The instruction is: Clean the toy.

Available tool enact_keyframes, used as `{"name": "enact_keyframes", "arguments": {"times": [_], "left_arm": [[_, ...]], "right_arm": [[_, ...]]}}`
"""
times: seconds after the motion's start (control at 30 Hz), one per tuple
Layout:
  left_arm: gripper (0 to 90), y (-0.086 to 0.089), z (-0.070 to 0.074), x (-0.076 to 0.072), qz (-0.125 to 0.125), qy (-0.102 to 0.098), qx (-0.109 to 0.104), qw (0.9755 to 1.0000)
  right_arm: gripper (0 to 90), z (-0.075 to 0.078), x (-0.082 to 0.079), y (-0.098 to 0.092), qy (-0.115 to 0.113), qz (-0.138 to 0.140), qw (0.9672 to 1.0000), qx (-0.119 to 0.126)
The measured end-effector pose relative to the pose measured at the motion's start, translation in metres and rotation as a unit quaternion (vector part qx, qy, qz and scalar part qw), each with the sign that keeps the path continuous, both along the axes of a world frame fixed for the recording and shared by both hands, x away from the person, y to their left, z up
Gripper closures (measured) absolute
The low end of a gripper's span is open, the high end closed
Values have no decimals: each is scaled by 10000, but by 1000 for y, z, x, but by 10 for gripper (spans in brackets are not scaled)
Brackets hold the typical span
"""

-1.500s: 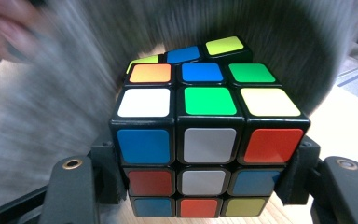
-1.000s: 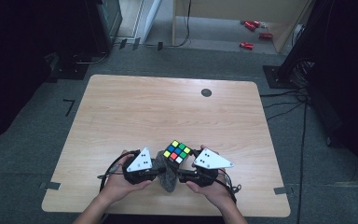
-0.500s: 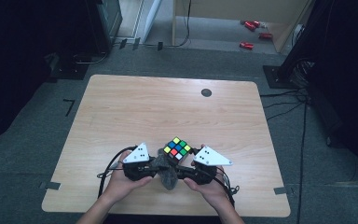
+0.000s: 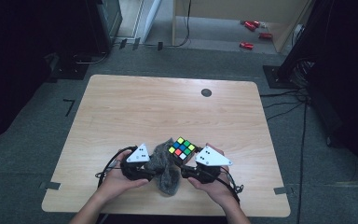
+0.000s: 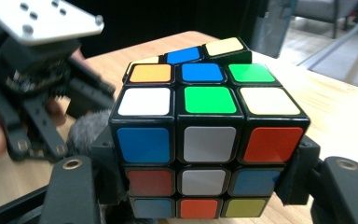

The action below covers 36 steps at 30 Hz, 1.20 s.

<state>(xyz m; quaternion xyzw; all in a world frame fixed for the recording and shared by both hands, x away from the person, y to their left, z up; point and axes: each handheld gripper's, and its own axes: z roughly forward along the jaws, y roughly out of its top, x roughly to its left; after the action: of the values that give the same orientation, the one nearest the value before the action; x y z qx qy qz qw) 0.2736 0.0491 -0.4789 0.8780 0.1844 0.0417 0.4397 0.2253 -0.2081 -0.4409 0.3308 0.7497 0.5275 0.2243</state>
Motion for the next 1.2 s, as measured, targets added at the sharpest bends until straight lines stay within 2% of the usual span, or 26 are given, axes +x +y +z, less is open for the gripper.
{"name": "enact_keyframes", "arguments": {"times": [0.1,0.17,0.23,0.37,0.43,0.53,0.63,0.8,1.0,1.1,1.2], "left_arm": [[407,7,2,2,-20,28,-106,9999],[359,14,6,5,-40,115,-227,9997],[337,20,11,5,-115,112,-337,9993],[317,32,25,2,-309,-99,-687,9971],[302,35,33,-1,-395,-256,-788,9958],[273,32,40,-8,-554,-556,-711,9944],[264,26,43,-15,-728,-769,-740,9916],[281,19,46,-22,-1041,-861,-768,9878],[325,22,49,-23,-1128,-933,-885,9853],[337,20,47,-27,-1321,-1062,-855,9818],[332,16,43,-31,-1487,-1419,-725,9760]], "right_arm": [[347,-3,1,-4,12,182,9998,-85],[347,-4,1,-5,27,310,9994,-134],[347,-6,0,-6,24,441,9989,-177],[347,-8,-2,-6,80,667,9974,-274],[347,-8,-3,-6,121,804,9963,-292],[347,-7,-5,-2,137,1023,9940,-362],[347,-7,-7,2,148,1194,9919,-401],[347,-6,-10,6,121,1470,9883,-383],[347,-5,-13,9,143,1805,9826,-414],[347,-6,-13,11,182,1925,9799,-483],[347,-7,-13,12,237,2080,9765,-519]]}}
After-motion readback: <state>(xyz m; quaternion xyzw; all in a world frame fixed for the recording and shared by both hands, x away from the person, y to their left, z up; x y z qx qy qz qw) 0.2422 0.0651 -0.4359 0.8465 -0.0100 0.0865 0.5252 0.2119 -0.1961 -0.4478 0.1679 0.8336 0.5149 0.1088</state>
